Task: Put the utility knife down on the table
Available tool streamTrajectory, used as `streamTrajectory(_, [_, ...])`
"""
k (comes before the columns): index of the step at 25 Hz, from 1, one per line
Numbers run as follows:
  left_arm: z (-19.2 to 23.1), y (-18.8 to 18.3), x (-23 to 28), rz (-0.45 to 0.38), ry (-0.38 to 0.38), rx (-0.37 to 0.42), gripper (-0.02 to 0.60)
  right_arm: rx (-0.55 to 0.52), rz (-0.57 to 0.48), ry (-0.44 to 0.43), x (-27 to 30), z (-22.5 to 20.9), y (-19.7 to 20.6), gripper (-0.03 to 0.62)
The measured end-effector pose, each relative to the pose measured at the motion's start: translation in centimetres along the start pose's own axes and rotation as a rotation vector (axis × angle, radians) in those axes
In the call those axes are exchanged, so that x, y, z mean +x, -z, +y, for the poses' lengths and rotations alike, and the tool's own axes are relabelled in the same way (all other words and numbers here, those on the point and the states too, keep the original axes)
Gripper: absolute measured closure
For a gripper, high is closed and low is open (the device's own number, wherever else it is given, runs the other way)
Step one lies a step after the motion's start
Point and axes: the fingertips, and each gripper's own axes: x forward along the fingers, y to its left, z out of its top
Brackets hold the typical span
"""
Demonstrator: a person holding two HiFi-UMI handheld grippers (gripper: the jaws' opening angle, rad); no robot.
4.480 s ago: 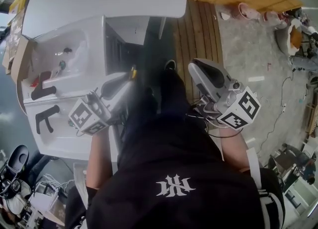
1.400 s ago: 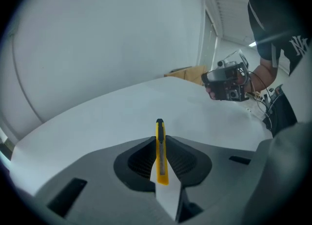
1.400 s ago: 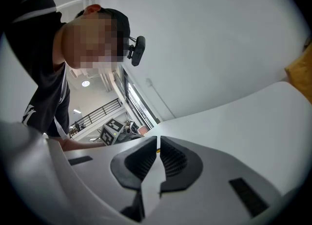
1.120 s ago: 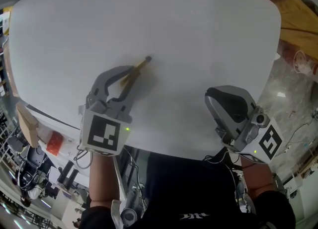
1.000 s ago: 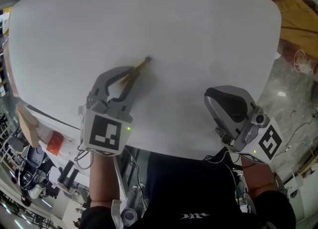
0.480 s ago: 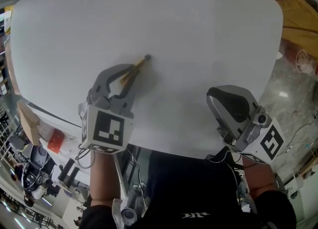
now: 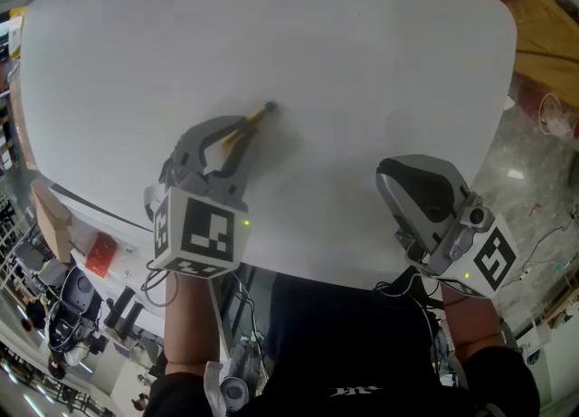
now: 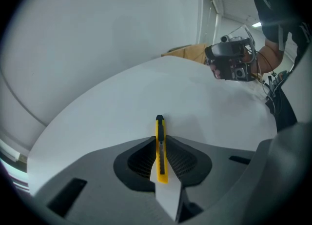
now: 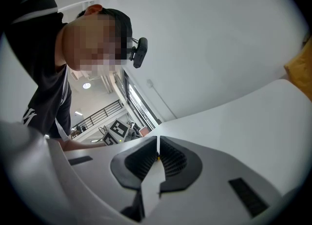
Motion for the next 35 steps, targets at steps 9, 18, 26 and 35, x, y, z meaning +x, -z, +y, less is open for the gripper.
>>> streamTrajectory(9, [-0.3, 0.0, -0.4, 0.003, 0.001, 0.010, 0.522, -0.006, 0.011, 0.003, 0.0, 0.4, 0.3, 0.588])
streamTrajectory(18, [-0.9, 0.3, -0.7, -0.002, 0.008, 0.008, 0.522, -0.010, 0.011, 0.004, -0.1, 1.0, 0.5, 0.589])
streamTrajectory(26, [-0.6, 0.6, -2.2, -0.071, -0.016, -0.028, 0.518, -0.034, 0.011, 0.004, 0.2, 1.8, 1.0, 0.589])
streamTrajectory(35, [-1.7, -1.7, -10.2, -0.437, 0.053, -0.148, 0.572, -0.175, 0.128, 0.120, 0.7, 7.1, -3.3, 0.589])
